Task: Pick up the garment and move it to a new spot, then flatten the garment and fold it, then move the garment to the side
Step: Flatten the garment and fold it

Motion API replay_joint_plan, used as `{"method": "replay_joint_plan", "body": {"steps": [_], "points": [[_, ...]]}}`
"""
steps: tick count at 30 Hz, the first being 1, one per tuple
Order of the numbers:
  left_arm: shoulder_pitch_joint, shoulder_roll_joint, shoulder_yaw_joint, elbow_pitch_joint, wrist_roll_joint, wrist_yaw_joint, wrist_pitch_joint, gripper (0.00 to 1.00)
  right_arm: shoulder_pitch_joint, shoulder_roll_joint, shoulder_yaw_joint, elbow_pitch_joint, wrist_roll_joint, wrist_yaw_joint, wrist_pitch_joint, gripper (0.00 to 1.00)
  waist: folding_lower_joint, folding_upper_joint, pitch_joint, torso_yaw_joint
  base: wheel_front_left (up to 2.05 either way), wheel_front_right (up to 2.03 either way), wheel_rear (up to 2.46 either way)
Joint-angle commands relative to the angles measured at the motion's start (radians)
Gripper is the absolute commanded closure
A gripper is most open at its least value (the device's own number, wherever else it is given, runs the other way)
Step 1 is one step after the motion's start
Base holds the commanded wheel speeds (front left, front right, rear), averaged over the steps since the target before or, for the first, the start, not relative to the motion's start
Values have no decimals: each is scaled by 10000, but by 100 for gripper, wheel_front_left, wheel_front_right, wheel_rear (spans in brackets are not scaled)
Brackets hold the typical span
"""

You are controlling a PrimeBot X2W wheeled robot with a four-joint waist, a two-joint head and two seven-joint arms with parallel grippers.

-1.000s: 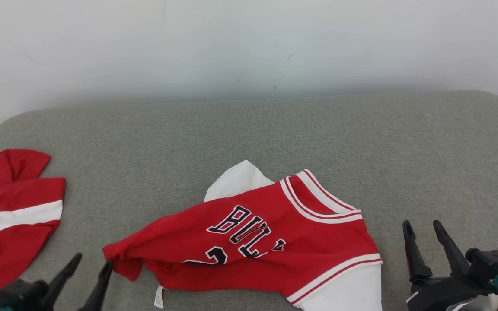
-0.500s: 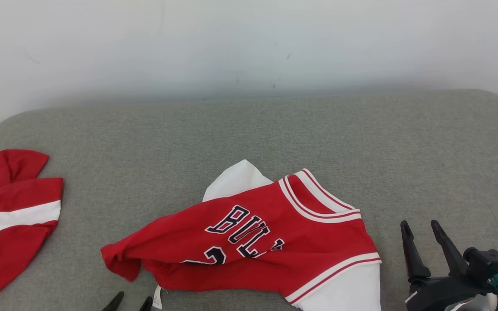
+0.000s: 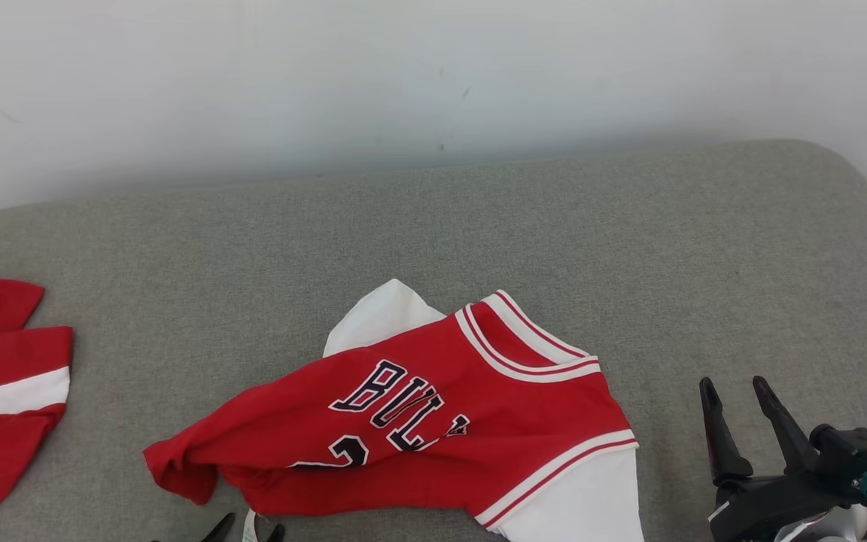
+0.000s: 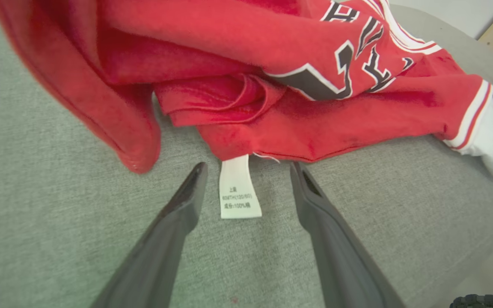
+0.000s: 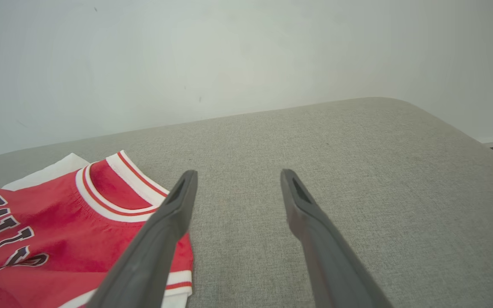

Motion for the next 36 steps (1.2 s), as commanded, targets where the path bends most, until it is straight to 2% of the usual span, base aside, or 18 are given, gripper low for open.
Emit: {"method": "replay_joint_plan", "body": {"steps": [1,4,5,6,7,9,23,31,36], "points": [[-80,-99,44,184,163,22,-64,0,-37,-49,8,-27,34,5,13,0,-1,0,35,-60,0,0,0],[-190,-263,166,526,405,18,-81,0,-36,-46,-5,-42,24,5,11,0,-1,0,76,-97,0,0,0],[-270,-342,313,523,544,85,-83,64,-27,-39,-14,-55,9,5,11,0,-1,0,91,-100,0,0,0],[-306,-415,466,458,705,131,-85,95,-20,-36,-29,-69,0,5,10,0,-1,0,106,-98,0,0,0],[-247,-493,599,409,801,138,-84,100,-10,-38,-52,-78,-8,5,9,0,-1,0,121,-88,0,0,0],[-124,-523,833,350,1066,198,-86,100,20,-29,-97,-81,-27,5,8,0,-1,0,144,-48,0,0,0],[332,-868,1499,167,1777,-386,-88,100,27,104,-100,-26,-62,5,1,0,-1,0,116,346,0,0,0],[800,-697,1739,-931,1944,-104,-31,100,168,112,-200,28,-33,5,-9,0,-1,0,-1,445,0,0,0],[1348,-364,1761,-2338,1968,320,545,100,284,198,-273,43,-60,5,-13,0,-1,0,-122,617,0,0,0]]}}
